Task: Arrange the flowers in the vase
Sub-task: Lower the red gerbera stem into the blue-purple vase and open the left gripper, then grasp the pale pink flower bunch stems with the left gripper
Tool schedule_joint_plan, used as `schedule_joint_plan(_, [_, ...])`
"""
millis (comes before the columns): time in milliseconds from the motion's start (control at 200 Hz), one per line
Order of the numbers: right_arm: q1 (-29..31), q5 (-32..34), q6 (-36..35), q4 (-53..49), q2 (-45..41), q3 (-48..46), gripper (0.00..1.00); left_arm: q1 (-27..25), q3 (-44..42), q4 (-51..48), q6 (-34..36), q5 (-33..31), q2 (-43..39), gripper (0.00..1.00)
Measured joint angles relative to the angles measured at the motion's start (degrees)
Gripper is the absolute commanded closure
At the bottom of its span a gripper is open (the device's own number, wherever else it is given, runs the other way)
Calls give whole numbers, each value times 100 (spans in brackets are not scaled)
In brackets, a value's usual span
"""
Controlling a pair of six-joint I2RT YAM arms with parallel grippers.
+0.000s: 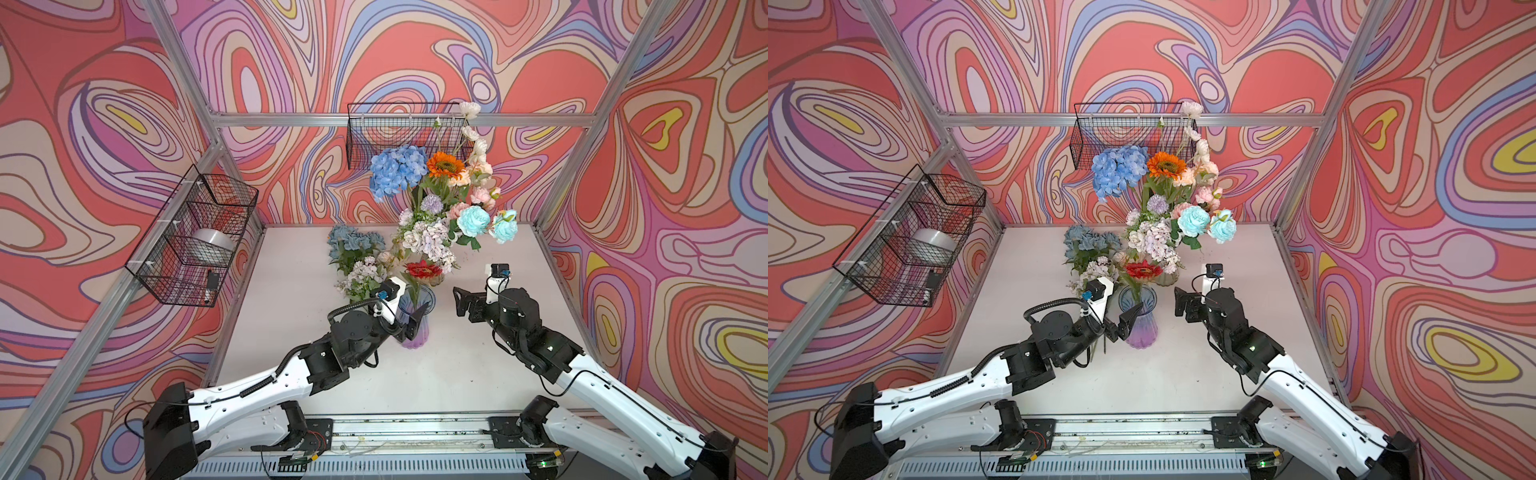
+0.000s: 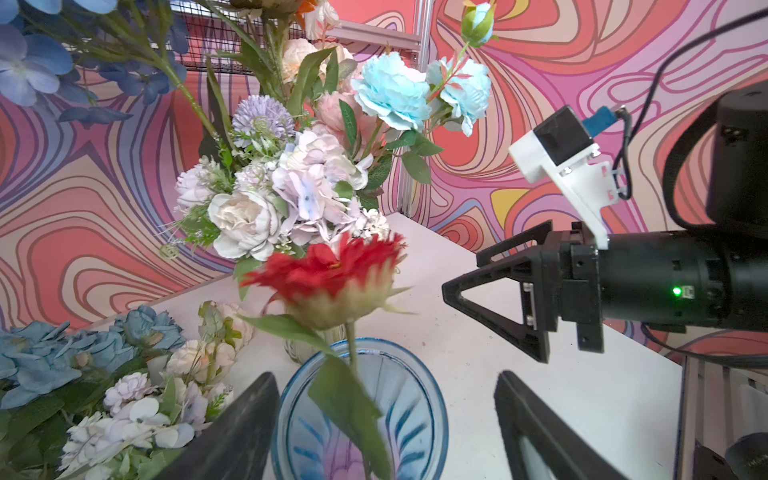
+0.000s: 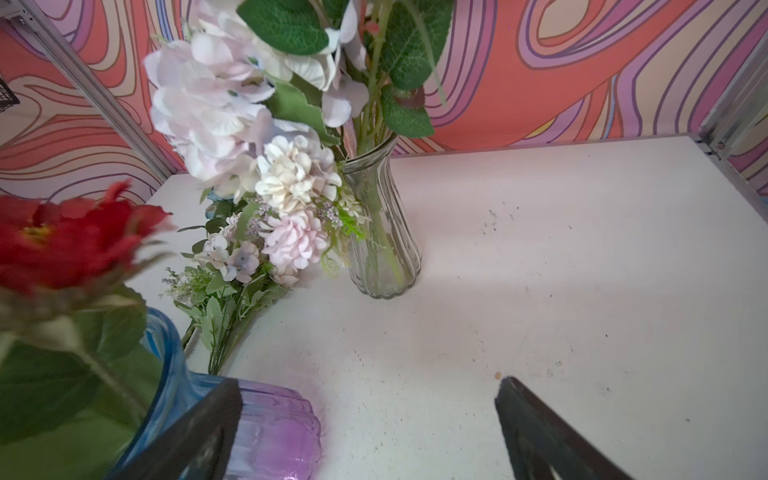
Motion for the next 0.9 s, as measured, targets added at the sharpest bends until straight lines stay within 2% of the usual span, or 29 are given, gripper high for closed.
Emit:
schedule_joint_plan(265, [0,-428,-133,-83,151,120,4,573,-201,-332,-573,330,-205,23])
schedule_joint_plan(476, [0,-442,-345,-52,216,422,2,1596,-415,-409,-1172,625,-542,27])
schedule_joint_plan(691, [0,-254,-595,125,374,678,1,2726,-824,-369,-1982,874,-669,38])
schedule_joint_plan(896, [0,-68,-776,378,584,772,2,3508,-1137,-509,-2728,1040,-667,48])
